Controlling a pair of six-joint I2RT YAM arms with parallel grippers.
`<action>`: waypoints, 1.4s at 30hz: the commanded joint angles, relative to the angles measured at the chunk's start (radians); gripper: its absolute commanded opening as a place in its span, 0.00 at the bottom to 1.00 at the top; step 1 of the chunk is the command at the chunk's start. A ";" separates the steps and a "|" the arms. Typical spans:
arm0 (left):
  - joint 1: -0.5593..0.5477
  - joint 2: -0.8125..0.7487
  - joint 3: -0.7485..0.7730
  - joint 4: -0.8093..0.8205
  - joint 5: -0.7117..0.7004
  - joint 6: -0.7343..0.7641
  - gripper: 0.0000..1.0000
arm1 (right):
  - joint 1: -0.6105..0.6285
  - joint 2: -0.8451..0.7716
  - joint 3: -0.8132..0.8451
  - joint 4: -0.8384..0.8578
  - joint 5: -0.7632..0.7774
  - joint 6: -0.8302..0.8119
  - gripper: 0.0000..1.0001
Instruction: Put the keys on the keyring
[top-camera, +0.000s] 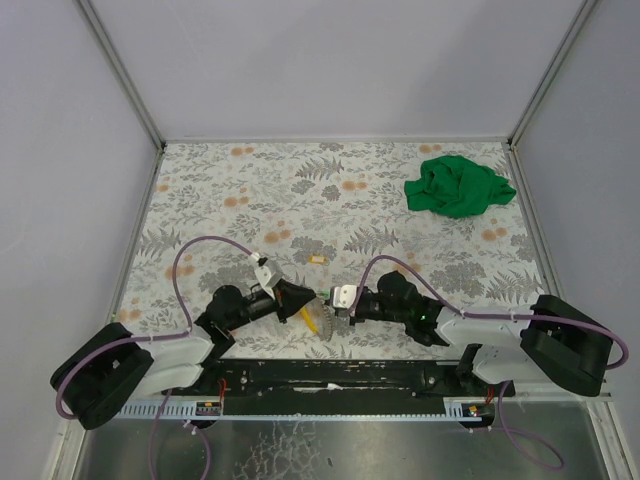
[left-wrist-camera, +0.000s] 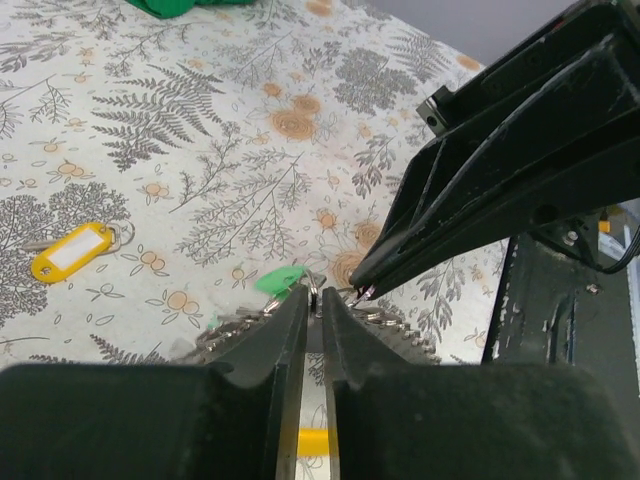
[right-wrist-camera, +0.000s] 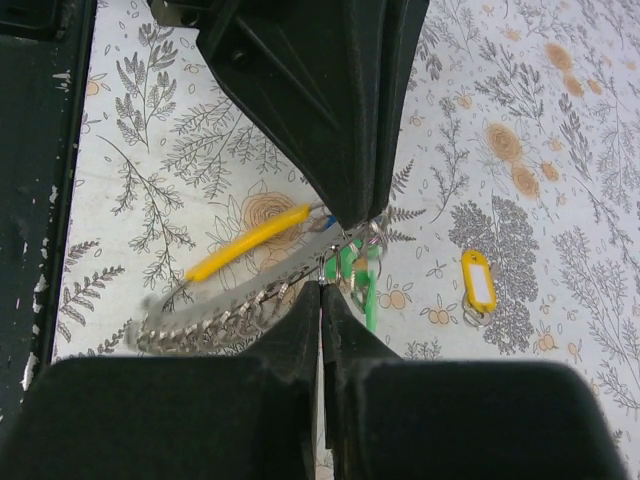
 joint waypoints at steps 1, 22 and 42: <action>-0.008 -0.047 0.027 -0.002 -0.026 0.023 0.13 | 0.007 -0.054 0.058 -0.066 0.037 -0.045 0.00; -0.019 0.007 0.021 0.050 0.171 0.170 0.18 | 0.007 -0.064 0.094 -0.151 0.025 -0.093 0.00; -0.034 0.213 0.110 0.111 0.218 0.308 0.19 | 0.007 -0.064 0.081 -0.131 -0.007 -0.089 0.00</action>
